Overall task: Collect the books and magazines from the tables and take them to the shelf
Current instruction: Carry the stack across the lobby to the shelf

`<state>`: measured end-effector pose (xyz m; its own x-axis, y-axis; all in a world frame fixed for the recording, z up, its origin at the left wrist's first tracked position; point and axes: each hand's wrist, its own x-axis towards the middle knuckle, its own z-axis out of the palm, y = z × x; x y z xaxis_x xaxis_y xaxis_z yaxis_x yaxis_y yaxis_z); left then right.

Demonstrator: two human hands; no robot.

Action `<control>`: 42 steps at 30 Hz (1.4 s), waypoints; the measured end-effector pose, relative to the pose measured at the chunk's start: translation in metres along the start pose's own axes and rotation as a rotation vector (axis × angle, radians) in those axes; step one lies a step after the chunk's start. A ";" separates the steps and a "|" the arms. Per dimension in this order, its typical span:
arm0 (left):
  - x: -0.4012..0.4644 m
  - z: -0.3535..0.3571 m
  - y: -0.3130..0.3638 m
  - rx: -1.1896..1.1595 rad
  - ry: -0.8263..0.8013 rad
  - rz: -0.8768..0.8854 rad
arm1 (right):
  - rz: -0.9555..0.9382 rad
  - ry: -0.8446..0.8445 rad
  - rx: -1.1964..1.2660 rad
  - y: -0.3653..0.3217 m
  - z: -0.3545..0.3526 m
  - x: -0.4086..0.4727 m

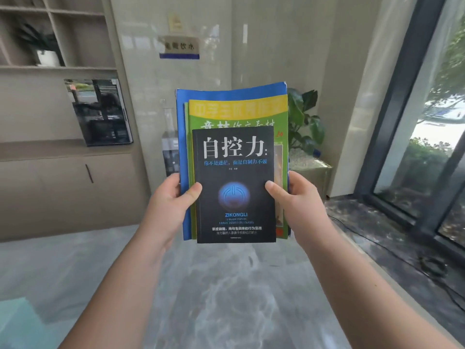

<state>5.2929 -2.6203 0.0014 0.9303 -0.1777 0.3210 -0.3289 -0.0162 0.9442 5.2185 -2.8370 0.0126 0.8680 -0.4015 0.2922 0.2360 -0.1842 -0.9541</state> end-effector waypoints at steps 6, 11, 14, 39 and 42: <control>0.155 -0.045 -0.047 0.073 0.050 0.012 | 0.028 -0.061 0.036 0.036 0.087 0.151; 0.260 -0.085 -0.073 0.101 0.136 -0.015 | 0.034 -0.132 0.048 0.061 0.164 0.263; 0.314 -0.115 -0.093 0.125 0.178 -0.039 | 0.044 -0.190 0.055 0.077 0.213 0.323; 0.670 -0.507 -0.247 0.255 1.109 -0.078 | -0.141 -1.047 0.271 0.152 0.859 0.714; 0.684 -0.569 -0.260 0.271 1.211 -0.080 | -0.203 -1.118 0.253 0.151 0.946 0.720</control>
<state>6.1067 -2.1776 0.0176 0.4534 0.8523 0.2606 -0.1535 -0.2133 0.9648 6.2927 -2.3053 0.0170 0.6760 0.6529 0.3416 0.3862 0.0809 -0.9189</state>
